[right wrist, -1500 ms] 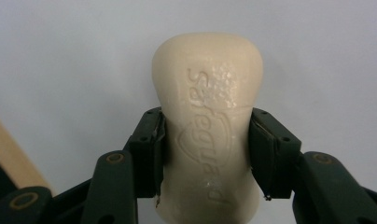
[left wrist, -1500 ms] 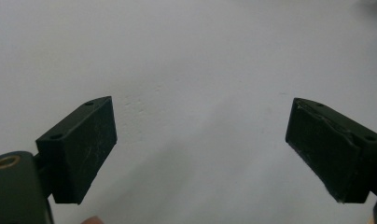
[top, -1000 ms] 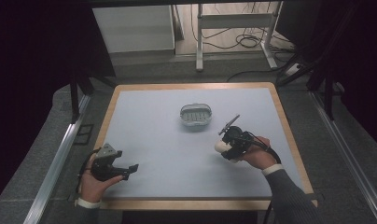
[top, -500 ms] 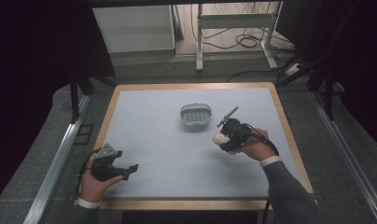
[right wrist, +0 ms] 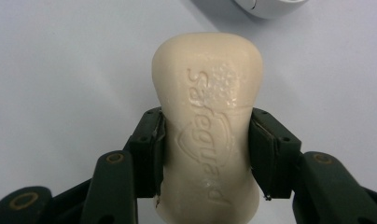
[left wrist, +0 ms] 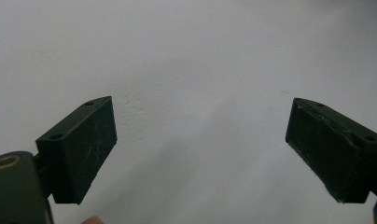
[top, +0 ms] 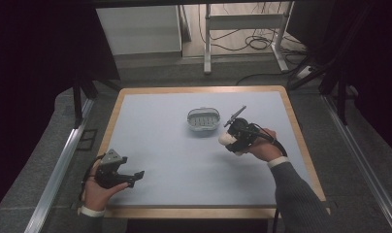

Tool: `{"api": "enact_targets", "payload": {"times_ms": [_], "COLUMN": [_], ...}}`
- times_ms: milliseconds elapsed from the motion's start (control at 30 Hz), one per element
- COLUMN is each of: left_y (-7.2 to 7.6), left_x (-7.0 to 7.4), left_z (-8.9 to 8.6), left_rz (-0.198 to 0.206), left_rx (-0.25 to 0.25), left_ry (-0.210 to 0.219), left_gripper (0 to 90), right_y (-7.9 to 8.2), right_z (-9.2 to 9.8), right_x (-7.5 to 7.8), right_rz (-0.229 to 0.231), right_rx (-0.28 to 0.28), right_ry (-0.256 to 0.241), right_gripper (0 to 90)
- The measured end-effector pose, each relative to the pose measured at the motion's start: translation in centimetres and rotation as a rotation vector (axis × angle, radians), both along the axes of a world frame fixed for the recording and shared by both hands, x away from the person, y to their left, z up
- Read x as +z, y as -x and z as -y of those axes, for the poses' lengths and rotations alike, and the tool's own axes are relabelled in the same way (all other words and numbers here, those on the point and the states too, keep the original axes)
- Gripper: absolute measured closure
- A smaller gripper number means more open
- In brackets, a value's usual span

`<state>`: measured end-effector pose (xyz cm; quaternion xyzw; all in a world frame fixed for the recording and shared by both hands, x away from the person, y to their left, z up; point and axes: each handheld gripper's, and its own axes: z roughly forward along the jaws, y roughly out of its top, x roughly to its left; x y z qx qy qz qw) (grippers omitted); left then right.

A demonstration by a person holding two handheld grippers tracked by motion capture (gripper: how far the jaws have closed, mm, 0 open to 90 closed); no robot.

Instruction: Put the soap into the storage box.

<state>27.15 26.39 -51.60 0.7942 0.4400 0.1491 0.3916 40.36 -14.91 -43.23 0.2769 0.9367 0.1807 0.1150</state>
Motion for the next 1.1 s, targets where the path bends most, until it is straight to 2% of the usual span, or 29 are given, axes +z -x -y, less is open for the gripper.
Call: {"api": "enact_targets", "payload": {"times_ms": [333, 433, 800, 867, 1100], "left_y": [-0.1, -0.1, -0.1, -0.1, -0.1], "left_x": [-0.1, -0.1, -0.2, -0.2, -0.2], "left_z": [0.0, 0.1, 0.1, 0.1, 0.0], "left_rz": [-0.005, -0.004, -0.005, -0.005, -0.006], "left_rx": [-0.002, -0.003, -0.005, -0.004, -0.005], "left_ry": [-0.002, -0.003, -0.006, -0.005, -0.005], "left_gripper": [9.3, 9.2, 9.2, 9.2, 9.2], "right_y": [-0.8, -1.2, -2.0, -2.2, -3.4], "right_z": [-0.3, -0.4, -0.7, -0.8, -1.1], "right_x": [0.0, 0.0, 0.6, 0.7, 0.9], "right_rz": [-0.002, 0.021, 0.023, 0.044, 0.046], "right_rx": [0.008, 0.006, 0.014, 0.008, 0.004], "right_ry": [-0.001, -0.001, -0.003, 0.003, 0.001], "right_gripper": [49.6, 49.6, 49.7, 49.7, 49.7]}}
